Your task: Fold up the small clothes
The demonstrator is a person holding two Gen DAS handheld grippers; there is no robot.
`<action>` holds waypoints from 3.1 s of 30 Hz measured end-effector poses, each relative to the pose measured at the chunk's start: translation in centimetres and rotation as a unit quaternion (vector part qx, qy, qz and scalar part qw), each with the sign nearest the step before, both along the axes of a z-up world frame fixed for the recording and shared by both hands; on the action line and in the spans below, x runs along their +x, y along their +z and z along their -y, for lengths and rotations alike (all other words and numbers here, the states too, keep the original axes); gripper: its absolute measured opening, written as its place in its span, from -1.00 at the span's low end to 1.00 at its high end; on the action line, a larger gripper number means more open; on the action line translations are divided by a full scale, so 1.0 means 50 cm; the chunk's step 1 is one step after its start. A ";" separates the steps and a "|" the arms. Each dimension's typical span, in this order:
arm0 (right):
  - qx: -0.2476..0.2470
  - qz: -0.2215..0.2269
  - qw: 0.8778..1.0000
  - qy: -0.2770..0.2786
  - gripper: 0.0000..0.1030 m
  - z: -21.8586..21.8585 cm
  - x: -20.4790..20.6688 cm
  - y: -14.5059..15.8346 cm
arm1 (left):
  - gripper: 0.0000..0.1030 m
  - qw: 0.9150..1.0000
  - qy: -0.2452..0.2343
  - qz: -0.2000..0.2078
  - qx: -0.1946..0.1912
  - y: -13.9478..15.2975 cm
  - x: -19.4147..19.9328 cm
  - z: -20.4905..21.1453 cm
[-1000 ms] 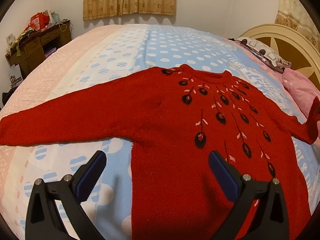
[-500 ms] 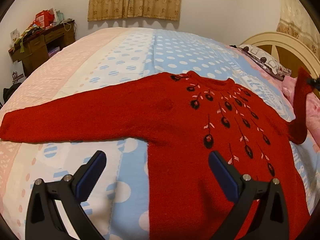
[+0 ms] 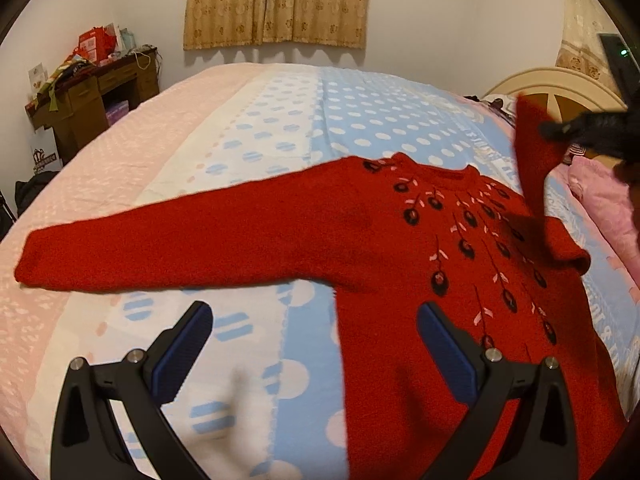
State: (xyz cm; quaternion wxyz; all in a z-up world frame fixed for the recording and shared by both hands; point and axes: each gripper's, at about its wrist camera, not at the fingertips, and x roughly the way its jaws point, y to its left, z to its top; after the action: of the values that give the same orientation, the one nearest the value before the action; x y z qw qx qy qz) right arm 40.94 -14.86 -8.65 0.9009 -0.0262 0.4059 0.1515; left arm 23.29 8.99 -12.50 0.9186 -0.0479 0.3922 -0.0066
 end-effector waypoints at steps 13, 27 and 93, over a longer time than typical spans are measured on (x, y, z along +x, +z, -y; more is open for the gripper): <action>-0.034 -0.084 0.992 0.091 -0.74 -0.173 -0.030 -0.223 | 1.00 0.998 -0.019 -0.045 -0.040 -0.004 0.033 -0.021; -0.037 -0.064 0.997 0.018 0.30 0.077 -0.195 -0.203 | 0.72 0.995 -0.094 -0.045 -0.001 0.003 0.120 0.132; -0.123 -0.049 0.990 0.044 0.50 0.083 -0.271 -0.215 | 0.04 0.996 -0.022 -0.052 -0.075 -0.069 0.088 -0.006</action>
State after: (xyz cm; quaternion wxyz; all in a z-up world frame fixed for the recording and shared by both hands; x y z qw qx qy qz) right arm 27.36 -18.99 -19.39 0.8621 -0.1471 0.4639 0.1412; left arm 27.70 9.32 -15.96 0.8905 -0.1087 0.4386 -0.0534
